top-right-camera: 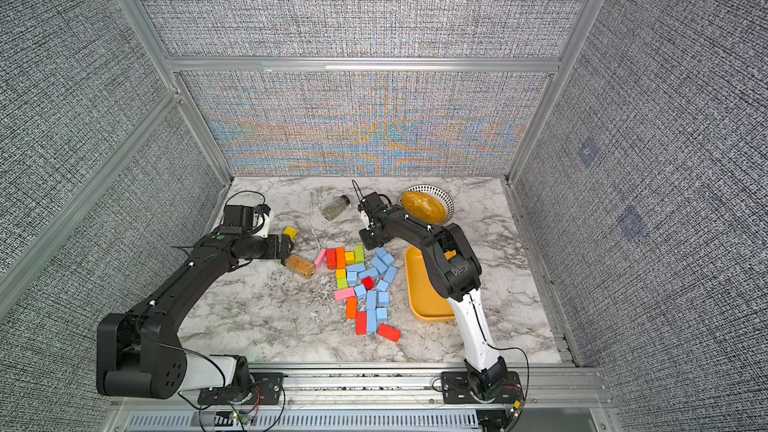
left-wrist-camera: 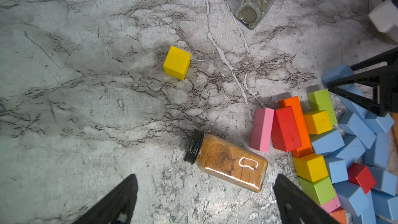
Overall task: Pick out the blue building blocks
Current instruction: Pick up the building block from the center of the board, then place the building block in the storage box.
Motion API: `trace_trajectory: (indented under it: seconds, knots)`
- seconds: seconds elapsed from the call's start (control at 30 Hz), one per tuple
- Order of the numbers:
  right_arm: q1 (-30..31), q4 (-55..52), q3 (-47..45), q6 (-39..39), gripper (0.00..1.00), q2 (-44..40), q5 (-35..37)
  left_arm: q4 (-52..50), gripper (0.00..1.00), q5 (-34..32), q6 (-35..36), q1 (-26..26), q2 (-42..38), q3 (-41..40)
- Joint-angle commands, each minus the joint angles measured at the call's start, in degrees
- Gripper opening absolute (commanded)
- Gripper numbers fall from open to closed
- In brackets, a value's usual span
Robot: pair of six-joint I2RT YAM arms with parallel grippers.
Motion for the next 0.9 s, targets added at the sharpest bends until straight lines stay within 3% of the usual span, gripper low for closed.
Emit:
trace_trajectory:
  seconds: [0.0,0.23,0.37,0.63,0.87]
  knots:
    - [0.05,-1.44,0.93,0.47,0.34,-0.75,0.13,0.18,1.0,0.28,0.36,-0.03,0.15,0.24]
    - [-0.03,0.73,0.27,4.79,0.24,-6.57,2.94,0.13,1.0,2.96,0.39,-0.09,2.16,1.76]
    - [-0.11,2.64,-1.78,7.81,0.21,-11.2,4.47,-0.75,1.0,6.25,1.13,-1.81,6.24,7.16]
    - [-1.67,3.96,-11.27,12.84,0.21,-23.19,7.55,0.01,1.0,5.27,-2.0,-9.69,13.19,15.79]
    - [-5.89,5.65,-27.18,18.62,0.2,-38.31,7.92,0.04,1.0,7.0,-3.29,-18.34,17.81,19.28]
